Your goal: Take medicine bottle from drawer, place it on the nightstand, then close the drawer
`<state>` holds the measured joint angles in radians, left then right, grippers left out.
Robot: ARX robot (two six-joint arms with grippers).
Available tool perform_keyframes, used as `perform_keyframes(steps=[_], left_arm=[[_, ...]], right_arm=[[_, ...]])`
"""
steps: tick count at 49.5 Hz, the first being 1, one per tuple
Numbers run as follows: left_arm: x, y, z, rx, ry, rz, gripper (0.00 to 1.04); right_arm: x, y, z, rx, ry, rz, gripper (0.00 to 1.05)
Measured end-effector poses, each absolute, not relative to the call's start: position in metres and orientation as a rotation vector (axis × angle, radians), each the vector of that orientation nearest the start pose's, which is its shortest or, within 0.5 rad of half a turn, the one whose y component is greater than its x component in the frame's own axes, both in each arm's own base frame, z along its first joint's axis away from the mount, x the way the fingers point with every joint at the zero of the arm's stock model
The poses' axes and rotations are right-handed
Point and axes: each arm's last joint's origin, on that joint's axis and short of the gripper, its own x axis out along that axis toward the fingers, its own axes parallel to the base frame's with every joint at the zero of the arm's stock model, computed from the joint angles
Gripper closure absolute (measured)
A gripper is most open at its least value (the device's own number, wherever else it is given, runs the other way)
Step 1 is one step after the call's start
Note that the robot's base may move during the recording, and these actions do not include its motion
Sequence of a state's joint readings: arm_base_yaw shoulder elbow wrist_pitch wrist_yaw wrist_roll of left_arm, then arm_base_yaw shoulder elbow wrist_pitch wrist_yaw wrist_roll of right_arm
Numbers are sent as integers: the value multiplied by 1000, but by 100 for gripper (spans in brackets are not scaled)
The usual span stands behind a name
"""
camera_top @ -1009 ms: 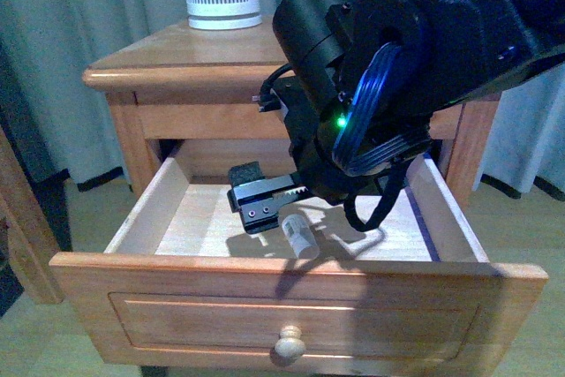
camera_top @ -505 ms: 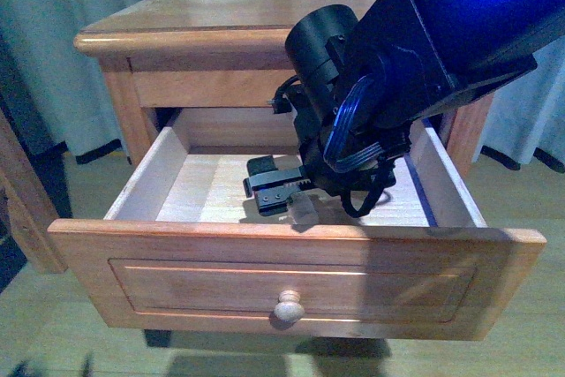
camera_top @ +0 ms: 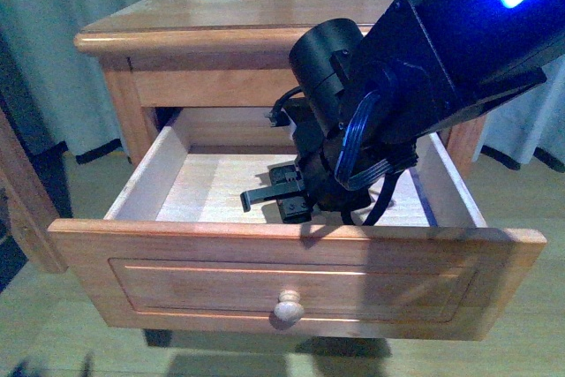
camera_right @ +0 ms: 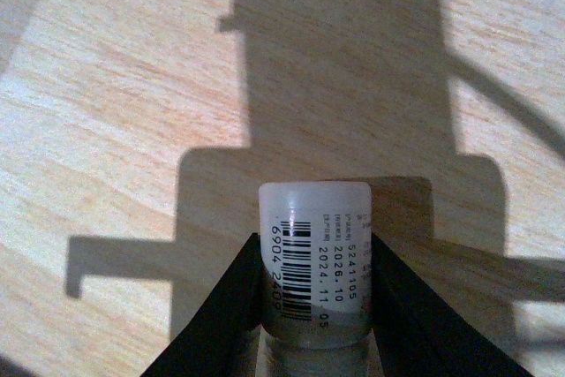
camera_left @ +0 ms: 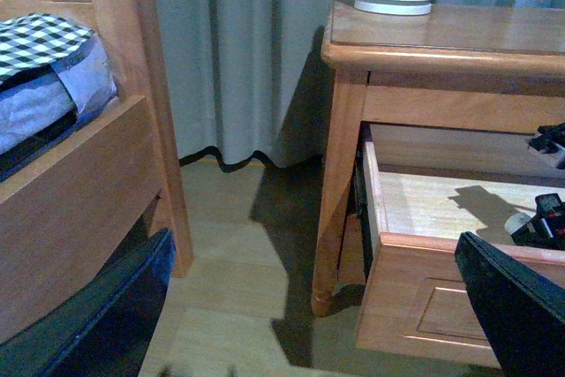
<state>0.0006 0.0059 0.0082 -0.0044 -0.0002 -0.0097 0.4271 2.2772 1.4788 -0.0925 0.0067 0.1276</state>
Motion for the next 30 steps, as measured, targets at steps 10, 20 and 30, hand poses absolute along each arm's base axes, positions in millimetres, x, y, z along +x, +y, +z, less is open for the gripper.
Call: perform_keyframes(steps=[10, 20, 30], left_arm=[[98, 0, 165, -10, 2, 1, 6], [98, 0, 165, -10, 2, 1, 6], [98, 0, 165, -10, 2, 1, 6]], right_arm=[[415, 192, 121, -50, 843, 365, 74], [400, 189, 194, -29, 694, 406, 74], [387, 181, 239, -22, 616, 419, 74]])
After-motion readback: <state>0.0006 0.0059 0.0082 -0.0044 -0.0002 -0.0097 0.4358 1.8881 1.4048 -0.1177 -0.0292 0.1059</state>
